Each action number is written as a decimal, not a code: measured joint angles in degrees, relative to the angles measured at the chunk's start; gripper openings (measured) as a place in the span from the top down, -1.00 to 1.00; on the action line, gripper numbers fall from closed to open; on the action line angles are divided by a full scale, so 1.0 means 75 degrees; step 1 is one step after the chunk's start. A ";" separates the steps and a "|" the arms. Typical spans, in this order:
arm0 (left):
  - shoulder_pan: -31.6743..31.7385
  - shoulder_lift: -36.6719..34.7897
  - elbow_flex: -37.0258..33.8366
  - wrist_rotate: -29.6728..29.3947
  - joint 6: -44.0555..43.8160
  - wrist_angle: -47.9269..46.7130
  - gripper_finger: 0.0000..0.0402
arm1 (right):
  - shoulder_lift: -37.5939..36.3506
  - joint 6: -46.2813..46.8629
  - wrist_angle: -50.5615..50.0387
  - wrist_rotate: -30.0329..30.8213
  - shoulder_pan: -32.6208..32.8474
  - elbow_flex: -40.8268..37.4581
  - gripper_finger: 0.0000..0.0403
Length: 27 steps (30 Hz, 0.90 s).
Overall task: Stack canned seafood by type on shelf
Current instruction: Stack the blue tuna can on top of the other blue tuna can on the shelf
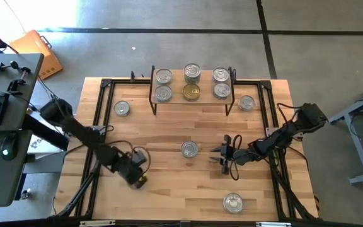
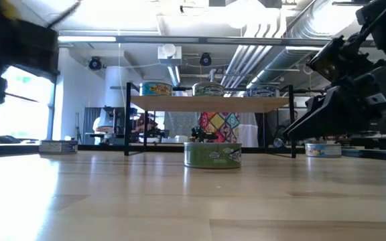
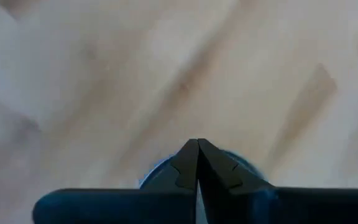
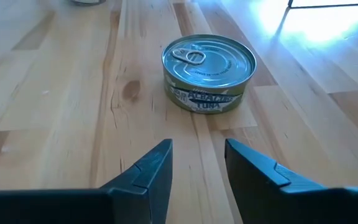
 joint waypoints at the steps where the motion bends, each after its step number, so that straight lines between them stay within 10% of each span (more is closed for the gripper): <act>1: 0.0204 0.0079 -0.0028 -0.0142 0.0198 0.0032 1.00 | 0.0000 0.0000 0.0015 0.0000 0.0000 0.0000 0.32; 11: 0.1687 -0.0045 0.0240 -0.1319 0.3704 0.1223 1.00 | 0.0000 0.0366 0.0218 0.0006 0.0000 0.0006 0.32; 27: 0.0671 0.0094 0.0389 -0.1030 0.8717 0.0871 0.75 | 0.0000 0.0245 0.0431 0.0291 -0.0003 0.0006 0.32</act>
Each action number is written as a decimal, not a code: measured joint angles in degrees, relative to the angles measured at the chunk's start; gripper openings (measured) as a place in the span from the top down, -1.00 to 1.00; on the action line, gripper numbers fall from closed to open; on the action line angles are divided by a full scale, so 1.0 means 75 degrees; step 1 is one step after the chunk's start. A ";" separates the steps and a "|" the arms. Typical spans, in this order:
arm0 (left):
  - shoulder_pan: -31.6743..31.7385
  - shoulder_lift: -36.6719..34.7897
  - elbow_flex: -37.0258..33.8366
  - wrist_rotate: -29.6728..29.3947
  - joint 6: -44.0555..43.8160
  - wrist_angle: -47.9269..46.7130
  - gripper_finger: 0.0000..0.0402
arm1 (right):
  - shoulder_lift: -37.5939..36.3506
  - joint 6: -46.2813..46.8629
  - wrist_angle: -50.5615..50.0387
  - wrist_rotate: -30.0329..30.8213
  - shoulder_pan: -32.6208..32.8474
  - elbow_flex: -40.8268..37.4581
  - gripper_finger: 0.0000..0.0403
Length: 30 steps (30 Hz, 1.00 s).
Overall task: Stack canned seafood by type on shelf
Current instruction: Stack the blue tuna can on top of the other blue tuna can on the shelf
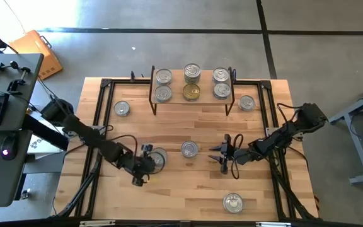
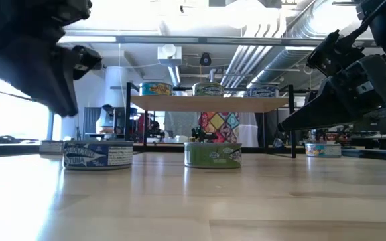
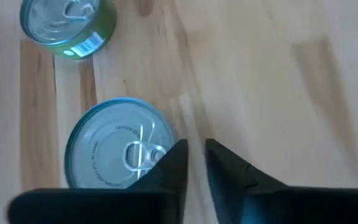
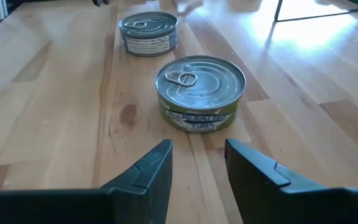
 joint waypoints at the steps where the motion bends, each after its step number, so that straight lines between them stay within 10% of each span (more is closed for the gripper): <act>1: -0.0017 0.0093 0.0000 -0.0104 0.0148 -0.0029 0.69 | 0.0000 -0.0055 0.0000 0.0000 0.0000 0.0000 0.32; 9: -0.0011 0.1012 0.0025 -0.0983 0.0052 -0.0252 0.39 | 0.0000 -0.0104 0.0045 0.0003 0.0000 0.0003 0.32; 18: 0.0144 0.1657 0.0671 -0.0915 0.0000 -0.0100 0.95 | 0.0003 -0.1336 0.1102 -0.1033 0.0000 0.0202 0.32; 30: 0.0458 0.1530 0.1198 -0.0782 -0.0681 0.0824 1.00 | 0.0003 -0.4164 -0.0268 -0.1682 -0.0519 0.2456 0.23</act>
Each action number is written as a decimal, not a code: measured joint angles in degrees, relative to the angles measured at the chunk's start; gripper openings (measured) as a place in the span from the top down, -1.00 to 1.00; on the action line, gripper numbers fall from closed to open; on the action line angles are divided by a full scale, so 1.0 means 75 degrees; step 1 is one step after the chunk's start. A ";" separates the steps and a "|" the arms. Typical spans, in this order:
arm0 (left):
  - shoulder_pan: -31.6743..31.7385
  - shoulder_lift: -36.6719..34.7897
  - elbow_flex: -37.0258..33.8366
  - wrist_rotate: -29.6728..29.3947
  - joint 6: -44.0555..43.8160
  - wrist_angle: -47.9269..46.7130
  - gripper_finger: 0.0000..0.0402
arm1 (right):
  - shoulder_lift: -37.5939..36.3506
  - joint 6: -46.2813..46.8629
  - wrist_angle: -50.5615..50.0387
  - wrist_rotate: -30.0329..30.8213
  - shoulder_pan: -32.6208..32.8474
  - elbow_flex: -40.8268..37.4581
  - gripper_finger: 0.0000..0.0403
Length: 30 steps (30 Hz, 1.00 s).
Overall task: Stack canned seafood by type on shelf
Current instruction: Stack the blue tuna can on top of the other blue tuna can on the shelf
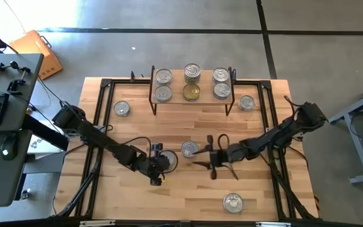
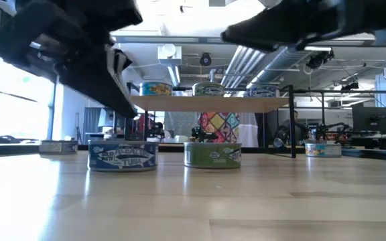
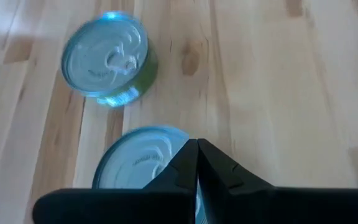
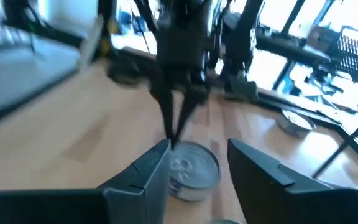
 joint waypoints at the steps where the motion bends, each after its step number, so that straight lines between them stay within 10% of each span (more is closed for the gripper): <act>1: 0.0031 -0.0012 0.0011 0.0003 -0.0060 0.0049 1.00 | 0.0000 -0.0071 -0.0416 -0.0003 -0.0102 0.0166 0.20; 17: -0.0294 0.0497 0.0027 0.0244 0.1126 -0.1122 0.53 | 0.0003 0.0651 -0.2335 -0.1327 -0.0881 0.0680 -0.09; 30: -0.0215 0.0674 0.0004 -0.0016 0.1277 -0.0136 0.98 | 0.0003 -0.1018 -0.2440 -0.1777 -0.0883 0.0680 -0.09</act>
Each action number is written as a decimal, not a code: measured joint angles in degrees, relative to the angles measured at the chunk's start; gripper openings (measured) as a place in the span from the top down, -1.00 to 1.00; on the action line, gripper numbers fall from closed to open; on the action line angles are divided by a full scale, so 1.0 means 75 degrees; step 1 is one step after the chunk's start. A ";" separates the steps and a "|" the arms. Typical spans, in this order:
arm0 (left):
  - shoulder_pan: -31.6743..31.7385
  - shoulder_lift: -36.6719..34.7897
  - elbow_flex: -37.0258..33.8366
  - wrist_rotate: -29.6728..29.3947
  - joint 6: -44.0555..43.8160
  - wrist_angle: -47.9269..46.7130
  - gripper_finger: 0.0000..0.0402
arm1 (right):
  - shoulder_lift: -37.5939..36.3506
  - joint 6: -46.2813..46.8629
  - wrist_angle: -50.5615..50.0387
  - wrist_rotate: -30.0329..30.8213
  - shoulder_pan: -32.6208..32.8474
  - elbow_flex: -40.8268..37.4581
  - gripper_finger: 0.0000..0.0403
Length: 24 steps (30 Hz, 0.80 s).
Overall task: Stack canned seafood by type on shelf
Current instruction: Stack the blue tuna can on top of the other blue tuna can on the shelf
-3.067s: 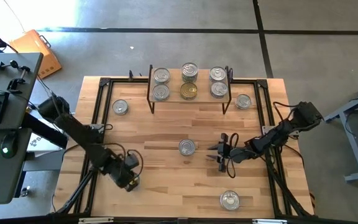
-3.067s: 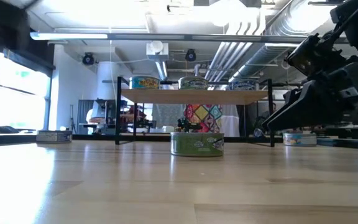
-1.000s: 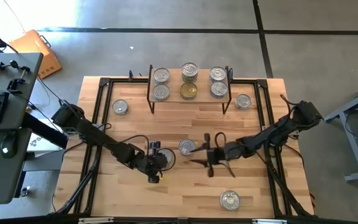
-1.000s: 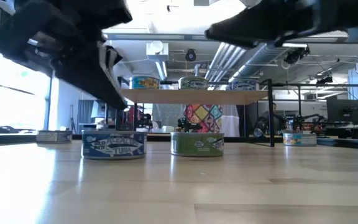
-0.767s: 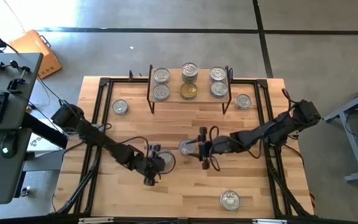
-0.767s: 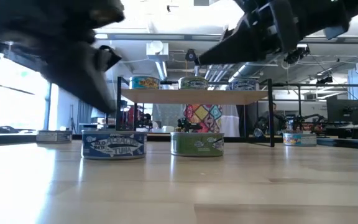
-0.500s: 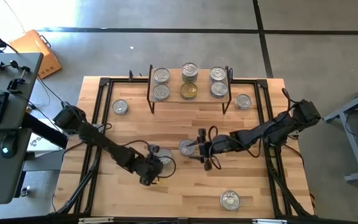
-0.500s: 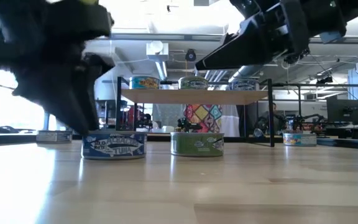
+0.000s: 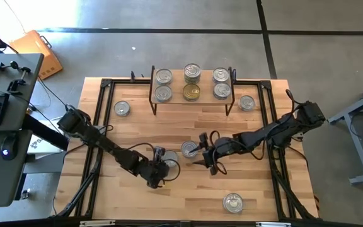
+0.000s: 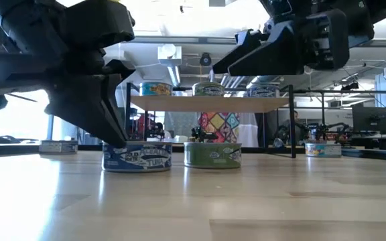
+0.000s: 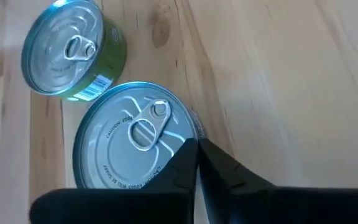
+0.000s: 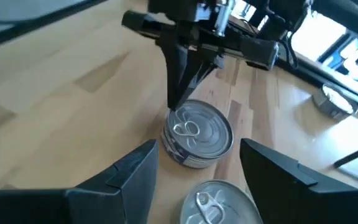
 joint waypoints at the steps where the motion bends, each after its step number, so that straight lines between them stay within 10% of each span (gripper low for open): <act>1: 0.0040 -0.0061 -0.0019 0.0052 -0.0030 0.0031 0.99 | 0.0000 -0.0153 0.0015 0.0031 -0.0018 0.0000 -0.09; 24: 0.0399 -0.0424 -0.0065 -0.0878 -0.1395 0.0610 1.00 | 0.1524 -0.1527 0.1352 -0.0340 -0.0699 0.0324 -0.36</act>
